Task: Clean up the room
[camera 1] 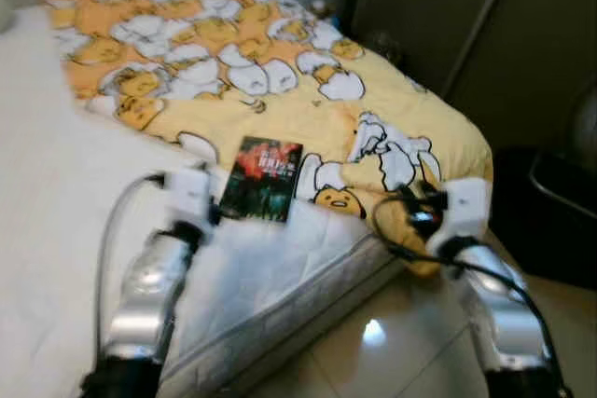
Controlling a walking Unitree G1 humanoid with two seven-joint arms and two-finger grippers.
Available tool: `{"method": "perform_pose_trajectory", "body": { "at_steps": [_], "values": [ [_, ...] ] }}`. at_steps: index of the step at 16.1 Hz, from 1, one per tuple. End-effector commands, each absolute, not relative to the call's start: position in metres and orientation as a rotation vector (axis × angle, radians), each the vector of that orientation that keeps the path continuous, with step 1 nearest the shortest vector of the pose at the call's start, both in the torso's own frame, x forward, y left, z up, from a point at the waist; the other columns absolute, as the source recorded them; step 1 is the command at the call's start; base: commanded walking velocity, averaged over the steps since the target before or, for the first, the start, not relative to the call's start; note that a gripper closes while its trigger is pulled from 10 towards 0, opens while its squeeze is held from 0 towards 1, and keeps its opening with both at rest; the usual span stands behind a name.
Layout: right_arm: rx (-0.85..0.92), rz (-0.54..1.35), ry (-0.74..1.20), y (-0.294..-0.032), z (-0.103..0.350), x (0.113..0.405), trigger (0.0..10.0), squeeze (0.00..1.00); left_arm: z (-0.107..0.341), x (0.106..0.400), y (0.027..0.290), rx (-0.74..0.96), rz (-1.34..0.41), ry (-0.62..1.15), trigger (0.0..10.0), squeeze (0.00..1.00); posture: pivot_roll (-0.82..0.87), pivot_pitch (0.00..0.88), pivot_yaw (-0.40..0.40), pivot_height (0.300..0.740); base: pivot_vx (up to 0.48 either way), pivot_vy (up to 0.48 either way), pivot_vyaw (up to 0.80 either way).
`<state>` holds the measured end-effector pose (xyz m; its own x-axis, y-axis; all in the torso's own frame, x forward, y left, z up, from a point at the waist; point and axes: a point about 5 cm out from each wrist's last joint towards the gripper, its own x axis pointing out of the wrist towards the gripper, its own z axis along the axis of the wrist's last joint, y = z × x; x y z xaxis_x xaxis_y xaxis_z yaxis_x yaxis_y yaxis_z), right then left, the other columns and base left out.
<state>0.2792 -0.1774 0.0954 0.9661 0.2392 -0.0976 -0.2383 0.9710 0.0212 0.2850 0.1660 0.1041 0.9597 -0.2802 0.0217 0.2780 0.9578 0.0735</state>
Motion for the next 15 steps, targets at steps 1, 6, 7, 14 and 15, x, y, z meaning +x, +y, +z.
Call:
{"method": "perform_pose_trajectory", "body": {
  "at_steps": [1, 6, 7, 14, 15],
  "values": [
    [0.001, 0.206, 0.096, -0.191, 0.098, 0.278, 10.0, 0.00, 0.106, 0.285, 0.154, 0.062, -0.316, -0.047, 10.0, 0.00, -0.03, 0.000, -0.029, 0.740, 0.398, 0.000, 0.00],
    [0.002, 0.215, 0.112, -0.191, 0.094, 0.276, 10.0, 0.00, 0.104, 0.281, 0.161, 0.050, -0.280, -0.040, 10.0, 0.00, -0.02, 0.000, -0.030, 0.740, 0.000, 0.000, 0.00],
    [-0.002, 0.222, 0.113, -0.190, 0.094, 0.276, 10.0, 0.00, 0.103, 0.281, 0.162, 0.048, -0.276, -0.033, 10.0, 0.00, -0.02, 0.000, -0.029, 0.740, 0.000, 0.000, 0.00],
    [0.005, 0.249, 0.138, -0.185, 0.089, 0.274, 10.0, 0.00, 0.100, 0.280, 0.159, 0.096, -0.288, -0.021, 10.0, 0.00, -0.02, 0.000, -0.030, 0.740, 0.000, -0.043, 0.00],
    [0.002, 0.258, 0.146, -0.183, 0.088, 0.273, 10.0, 0.00, 0.099, 0.281, 0.158, 0.106, -0.294, -0.018, 10.0, 0.00, -0.02, 0.000, -0.027, 0.740, 0.000, -0.300, 0.00]
  ]
}}
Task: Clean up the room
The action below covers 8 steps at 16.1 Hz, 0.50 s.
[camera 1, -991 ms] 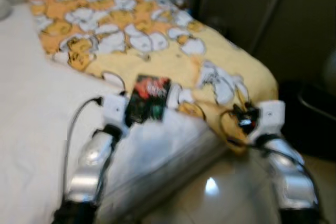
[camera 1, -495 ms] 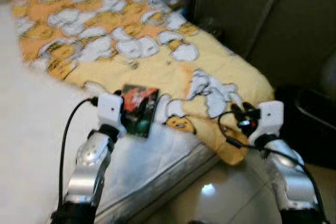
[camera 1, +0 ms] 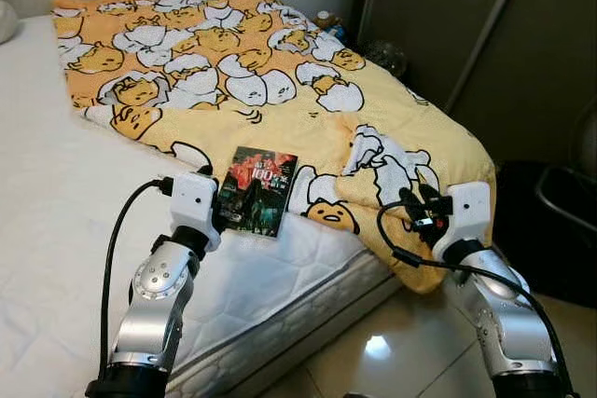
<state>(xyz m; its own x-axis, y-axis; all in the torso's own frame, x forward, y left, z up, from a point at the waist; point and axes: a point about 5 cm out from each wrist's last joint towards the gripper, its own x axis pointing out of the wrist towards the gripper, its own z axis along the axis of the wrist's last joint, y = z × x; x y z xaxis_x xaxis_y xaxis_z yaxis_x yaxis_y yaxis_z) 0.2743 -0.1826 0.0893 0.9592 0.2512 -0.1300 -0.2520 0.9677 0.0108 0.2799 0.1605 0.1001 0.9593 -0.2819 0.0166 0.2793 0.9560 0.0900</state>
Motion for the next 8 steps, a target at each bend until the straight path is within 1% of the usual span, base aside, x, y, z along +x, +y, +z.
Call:
{"method": "perform_pose_trajectory", "body": {
  "at_steps": [1, 5, 8],
  "values": [
    [-0.004, 0.263, 0.147, -0.1829, 0.0877, 0.2723, 10.0, 0.00, 0.0989, 0.2806, 0.1581, 0.106, -0.297, -0.019, 10.0, 0.00, -0.02, 0.000, -0.027, 0.740, 0.000, -0.409, 0.00],
    [-0.015, 0.267, 0.157, -0.1858, 0.0874, 0.2708, 10.0, 0.00, 0.0965, 0.2820, 0.1522, 0.098, -0.296, -0.016, 10.0, 0.00, -0.03, 0.000, -0.035, 0.740, 0.000, -0.480, 0.00],
    [-0.023, 0.268, 0.160, -0.1880, 0.0886, 0.2715, 10.0, 0.00, 0.0947, 0.2812, 0.1521, 0.068, -0.278, -0.007, 10.0, 0.00, -0.03, 0.000, -0.043, 0.740, 0.000, 0.000, 0.00]
  ]
}}
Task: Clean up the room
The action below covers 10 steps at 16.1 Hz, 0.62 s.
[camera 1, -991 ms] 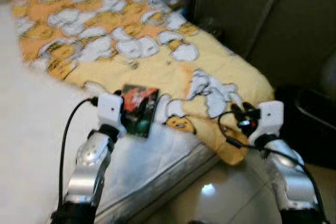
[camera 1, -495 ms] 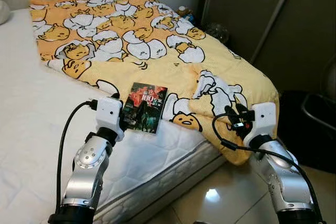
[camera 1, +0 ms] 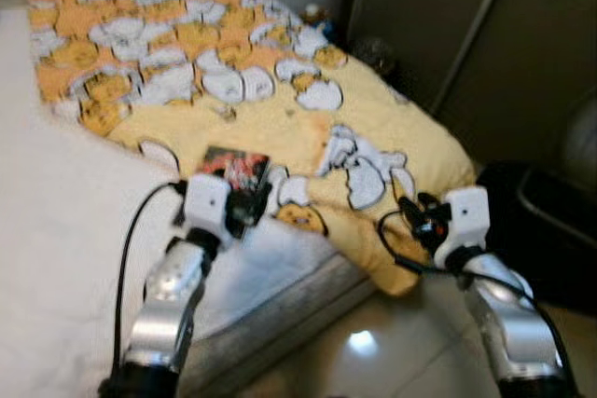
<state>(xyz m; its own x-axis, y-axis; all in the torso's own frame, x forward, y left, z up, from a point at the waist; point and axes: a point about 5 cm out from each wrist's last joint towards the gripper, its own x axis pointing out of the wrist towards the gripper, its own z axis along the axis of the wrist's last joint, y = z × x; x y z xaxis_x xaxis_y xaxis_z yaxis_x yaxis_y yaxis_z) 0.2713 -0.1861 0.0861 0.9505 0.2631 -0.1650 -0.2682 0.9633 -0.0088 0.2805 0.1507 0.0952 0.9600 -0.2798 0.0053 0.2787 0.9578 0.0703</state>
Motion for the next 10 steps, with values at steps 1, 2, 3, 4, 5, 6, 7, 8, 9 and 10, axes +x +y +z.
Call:
{"method": "perform_pose_trajectory", "body": {
  "at_steps": [1, 2, 3, 4, 5, 6, 7, 8, 9, 10],
  "values": [
    [-0.025, 0.268, 0.164, -0.1887, 0.0886, 0.2718, 10.0, 0.00, 0.0946, 0.2811, 0.1538, 0.049, -0.257, -0.010, 10.0, 0.00, -0.03, 0.000, -0.045, 0.740, 0.000, 0.000, 0.00],
    [-0.025, 0.271, 0.165, -0.1886, 0.0890, 0.2719, 10.0, 0.00, 0.0942, 0.2811, 0.1544, 0.062, -0.256, -0.003, 10.0, 0.00, -0.03, 0.000, -0.047, 0.740, 0.000, 0.000, 0.00],
    [-0.026, 0.283, 0.168, -0.1877, 0.0890, 0.2720, 10.0, 0.00, 0.0931, 0.2829, 0.1577, 0.099, -0.236, 0.005, 10.0, 0.00, -0.03, 0.000, -0.049, 0.740, 0.000, 0.000, 0.00],
    [-0.027, 0.288, 0.171, -0.1873, 0.0888, 0.2718, 10.0, 0.00, 0.0947, 0.2837, 0.1591, 0.103, -0.225, -0.017, 10.0, 0.00, -0.03, 0.000, -0.048, 0.740, 0.000, 0.000, 0.00],
    [-0.025, 0.288, 0.173, -0.1875, 0.0886, 0.2716, 10.0, 0.00, 0.0951, 0.2843, 0.1606, 0.095, -0.215, -0.020, 10.0, 0.00, -0.03, 0.000, -0.048, 0.740, 0.000, 0.000, 0.00],
    [-0.022, 0.286, 0.176, -0.1878, 0.0882, 0.2714, 10.0, 0.00, 0.0953, 0.2845, 0.1609, 0.089, -0.217, -0.021, 10.0, 0.00, -0.03, 0.000, -0.048, 0.740, 0.000, 0.000, 0.00],
    [-0.024, 0.284, 0.179, -0.1882, 0.0878, 0.2712, 10.0, 0.00, 0.0958, 0.2848, 0.1604, 0.094, -0.222, -0.024, 10.0, 0.00, -0.03, 0.000, -0.046, 0.740, 0.000, 0.000, 0.00],
    [-0.020, 0.282, 0.181, -0.1884, 0.0875, 0.2712, 10.0, 0.00, 0.0961, 0.2850, 0.1601, 0.092, -0.227, -0.024, 10.0, 0.00, -0.03, 0.000, -0.044, 0.740, 0.247, 0.000, 0.00],
    [-0.019, 0.279, 0.183, -0.1888, 0.0873, 0.2711, 10.0, 0.00, 0.0967, 0.2856, 0.1595, 0.092, -0.234, -0.025, 10.0, 0.00, -0.03, 0.000, -0.043, 0.740, 0.326, 0.000, 0.00],
    [-0.020, 0.274, 0.185, -0.1892, 0.0868, 0.2710, 10.0, 0.00, 0.0971, 0.2868, 0.1594, 0.090, -0.235, -0.027, 10.0, 0.00, -0.04, 0.000, -0.039, 0.740, 0.368, 0.000, 0.00]
  ]
}}
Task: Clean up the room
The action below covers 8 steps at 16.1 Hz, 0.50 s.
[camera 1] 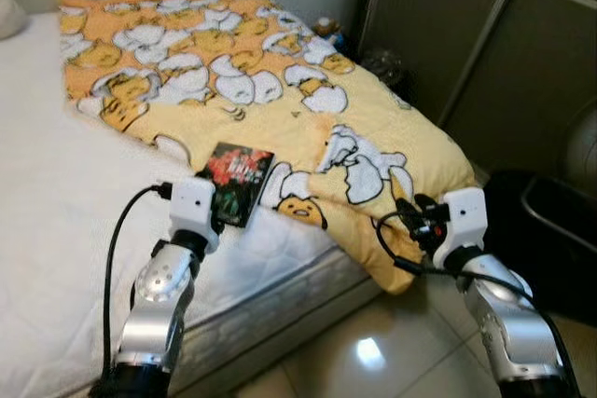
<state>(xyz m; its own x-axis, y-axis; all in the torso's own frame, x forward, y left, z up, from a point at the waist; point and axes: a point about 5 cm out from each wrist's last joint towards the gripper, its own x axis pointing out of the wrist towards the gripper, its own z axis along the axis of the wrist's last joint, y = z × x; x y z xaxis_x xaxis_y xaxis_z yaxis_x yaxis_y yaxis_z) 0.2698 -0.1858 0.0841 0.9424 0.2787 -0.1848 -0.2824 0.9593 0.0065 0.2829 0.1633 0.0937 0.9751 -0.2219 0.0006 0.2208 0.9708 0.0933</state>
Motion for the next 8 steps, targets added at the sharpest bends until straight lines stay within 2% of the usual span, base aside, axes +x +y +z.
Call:
{"method": "perform_pose_trajectory", "body": {
  "at_steps": [1, 2, 5, 8],
  "values": [
    [-0.025, 0.276, 0.183, -0.1894, 0.0871, 0.2711, 10.0, 0.00, 0.0973, 0.2876, 0.1591, 0.089, -0.236, -0.027, 10.0, 0.00, -0.04, 0.000, -0.036, 0.740, 0.368, 0.000, 0.00],
    [-0.029, 0.278, 0.181, -0.1893, 0.0872, 0.2711, 10.0, 0.00, 0.0974, 0.2878, 0.1590, 0.089, -0.236, -0.027, 10.0, 0.00, -0.04, 0.000, -0.036, 0.740, 0.368, 0.000, 0.00],
    [-0.066, 0.304, 0.179, -0.1871, 0.0863, 0.2698, 10.0, 0.00, 0.0978, 0.2887, 0.1600, 0.088, -0.233, -0.029, 10.0, 0.00, -0.04, 0.000, -0.036, 0.740, 0.361, 0.000, 0.69],
    [-0.041, 0.290, 0.191, -0.1888, 0.0850, 0.2703, 10.0, 0.00, 0.0950, 0.2880, 0.1632, 0.080, -0.211, -0.015, 10.0, 0.00, -0.03, 0.000, -0.042, 0.740, 0.000, 0.000, 0.00]
  ]
}}
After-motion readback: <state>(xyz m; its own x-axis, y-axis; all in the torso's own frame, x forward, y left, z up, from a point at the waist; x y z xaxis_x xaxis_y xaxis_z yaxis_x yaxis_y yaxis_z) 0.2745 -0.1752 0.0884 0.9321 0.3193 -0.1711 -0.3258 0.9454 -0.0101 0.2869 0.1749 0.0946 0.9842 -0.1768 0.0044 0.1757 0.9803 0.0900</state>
